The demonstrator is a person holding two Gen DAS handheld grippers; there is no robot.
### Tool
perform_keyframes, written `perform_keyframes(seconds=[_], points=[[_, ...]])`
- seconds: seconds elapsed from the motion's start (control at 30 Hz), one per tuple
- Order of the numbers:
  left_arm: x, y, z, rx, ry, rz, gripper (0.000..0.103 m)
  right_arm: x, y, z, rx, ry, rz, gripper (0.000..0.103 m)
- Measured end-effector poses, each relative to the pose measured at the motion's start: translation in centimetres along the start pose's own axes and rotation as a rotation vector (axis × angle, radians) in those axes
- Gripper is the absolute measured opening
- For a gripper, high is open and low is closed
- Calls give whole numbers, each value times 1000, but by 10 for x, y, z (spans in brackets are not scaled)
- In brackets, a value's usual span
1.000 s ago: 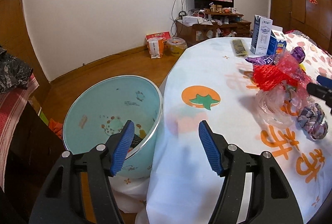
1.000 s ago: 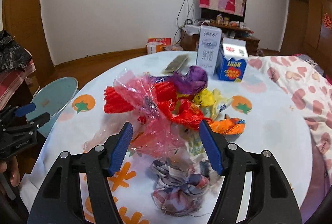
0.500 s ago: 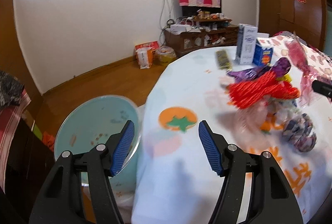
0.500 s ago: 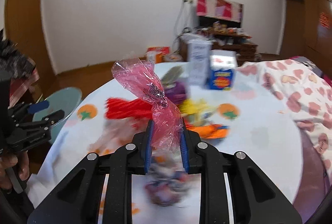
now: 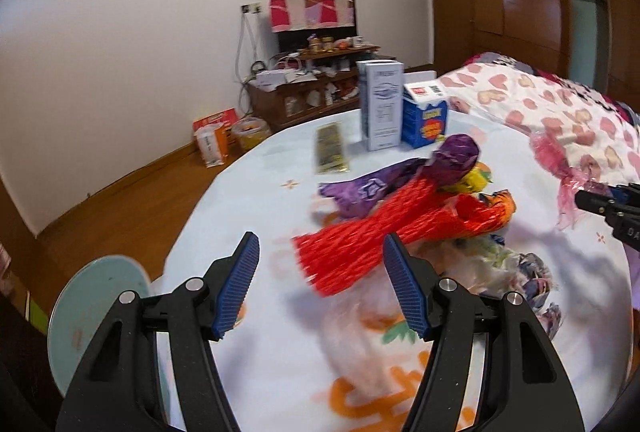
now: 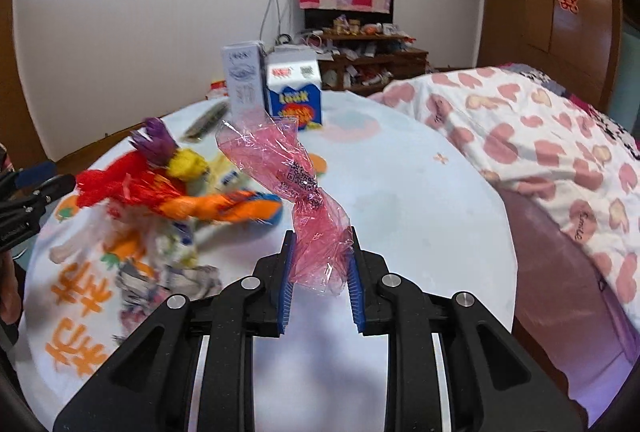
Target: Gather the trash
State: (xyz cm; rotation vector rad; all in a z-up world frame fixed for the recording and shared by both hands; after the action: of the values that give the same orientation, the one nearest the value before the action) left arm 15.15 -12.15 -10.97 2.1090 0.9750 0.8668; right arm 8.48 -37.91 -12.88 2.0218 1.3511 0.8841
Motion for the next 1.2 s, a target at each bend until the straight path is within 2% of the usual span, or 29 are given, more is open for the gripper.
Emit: perform_keyframes(seconds=[0.03,0.1,0.17,0.2,0.23,0.5,0.6,0.67,0.7,0.8,0.83,0.9,0.97,1.03,1.2], points=[[-5,2,2,-4,-22,8,63,-2,-1,1,2,2,3,24],[-13,4,8,-1,-77,15,45,-1,-4,3,2,4,-2,24],[-21,3,12,12,-113,26,11,0,-5,4,4,10,-6,24],[-24,3,12,10,-127,38,4,0,-6,5,4,12,-7,24],[-27,3,10,5,-128,50,0,0,-6,5,4,14,-9,25],[-24,5,-18,-53,-99,86,0,6,-4,0,-6,14,-12,25],[-16,3,-17,-47,-54,92,15,-1,-4,-1,-6,0,-9,25],[-7,2,-15,-45,-25,79,44,-7,-4,-1,-4,-13,1,25],[-2,2,-15,-40,-9,69,48,-13,-5,-1,1,-21,9,25],[2,1,-16,-33,-12,38,52,-27,-9,-2,11,-45,13,25],[-1,1,-18,-29,-9,30,58,-31,-11,-2,13,-56,8,25],[-10,0,-22,-24,-4,21,59,-40,-21,-5,27,-76,1,25],[-26,-3,-25,-1,-9,1,66,-49,-32,-10,41,-89,0,25],[-42,-4,-29,9,-18,-14,66,-56,-37,-16,38,-95,9,25],[-96,-3,-36,12,-86,54,66,-72,-46,-34,37,-89,24,24]])
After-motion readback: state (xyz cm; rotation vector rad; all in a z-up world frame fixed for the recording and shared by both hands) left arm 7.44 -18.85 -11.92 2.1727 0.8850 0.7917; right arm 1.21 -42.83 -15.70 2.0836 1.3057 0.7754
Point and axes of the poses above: each gripper's, at about its wrist camera, not at the fingertips, and z roughly the way its jaws point, x to its left, y to its top, the point moved 6 cm from there along z, roughly the way its jaws point, and after that the axes turned 13 degrees about z, right-handed, at the moved point
